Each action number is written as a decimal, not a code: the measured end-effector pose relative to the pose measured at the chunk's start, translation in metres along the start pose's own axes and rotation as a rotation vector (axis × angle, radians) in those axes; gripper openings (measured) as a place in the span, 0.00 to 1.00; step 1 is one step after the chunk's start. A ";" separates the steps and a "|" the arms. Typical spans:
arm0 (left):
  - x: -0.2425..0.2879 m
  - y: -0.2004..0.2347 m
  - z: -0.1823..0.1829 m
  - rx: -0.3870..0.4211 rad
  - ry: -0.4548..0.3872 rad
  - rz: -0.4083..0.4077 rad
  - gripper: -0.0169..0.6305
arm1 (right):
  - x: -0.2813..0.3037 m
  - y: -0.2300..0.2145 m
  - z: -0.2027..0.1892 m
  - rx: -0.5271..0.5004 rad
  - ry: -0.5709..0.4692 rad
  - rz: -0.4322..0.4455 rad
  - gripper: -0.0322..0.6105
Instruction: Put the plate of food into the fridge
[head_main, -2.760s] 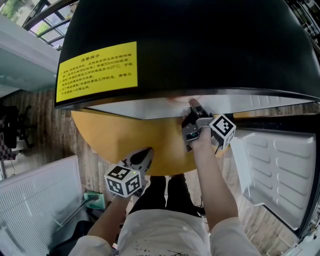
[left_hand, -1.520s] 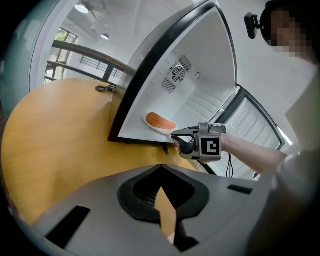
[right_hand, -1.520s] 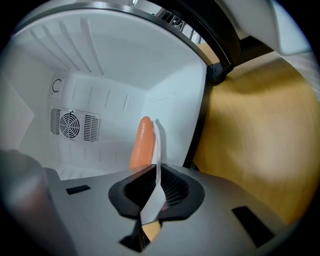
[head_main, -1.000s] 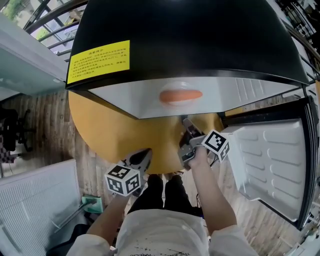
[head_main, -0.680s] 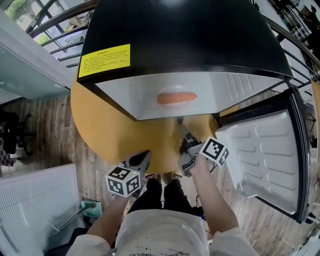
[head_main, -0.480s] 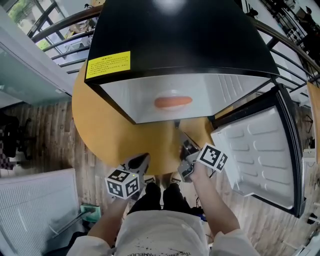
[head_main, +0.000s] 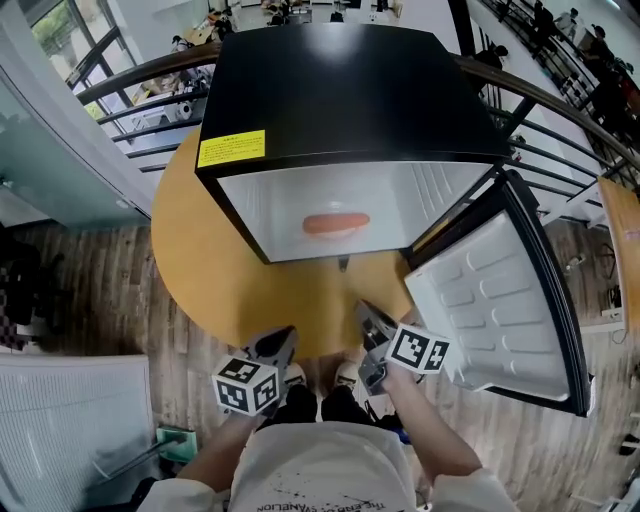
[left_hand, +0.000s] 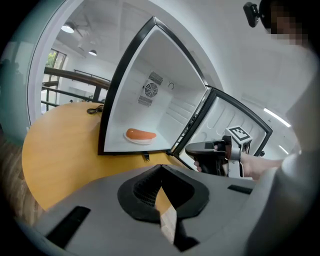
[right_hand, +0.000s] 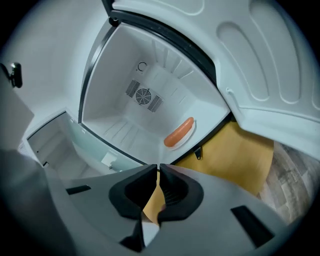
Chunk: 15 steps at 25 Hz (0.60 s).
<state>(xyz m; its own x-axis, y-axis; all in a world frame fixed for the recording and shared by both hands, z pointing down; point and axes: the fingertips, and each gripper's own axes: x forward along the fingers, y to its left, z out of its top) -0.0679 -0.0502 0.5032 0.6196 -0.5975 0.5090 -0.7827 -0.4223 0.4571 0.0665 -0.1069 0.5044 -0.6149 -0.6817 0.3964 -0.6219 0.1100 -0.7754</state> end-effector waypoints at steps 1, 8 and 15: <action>-0.003 -0.003 0.000 0.004 -0.002 0.005 0.06 | -0.006 0.002 -0.002 -0.021 0.002 -0.004 0.11; -0.018 -0.029 -0.003 0.044 -0.019 0.032 0.06 | -0.043 0.012 -0.016 -0.187 0.003 -0.043 0.11; -0.025 -0.039 -0.009 0.063 -0.019 0.051 0.06 | -0.067 0.018 -0.044 -0.335 0.030 -0.104 0.11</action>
<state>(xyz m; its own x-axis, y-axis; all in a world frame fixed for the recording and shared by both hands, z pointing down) -0.0523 -0.0128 0.4790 0.5783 -0.6320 0.5159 -0.8156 -0.4330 0.3838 0.0747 -0.0277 0.4854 -0.5509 -0.6808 0.4827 -0.8033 0.2755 -0.5281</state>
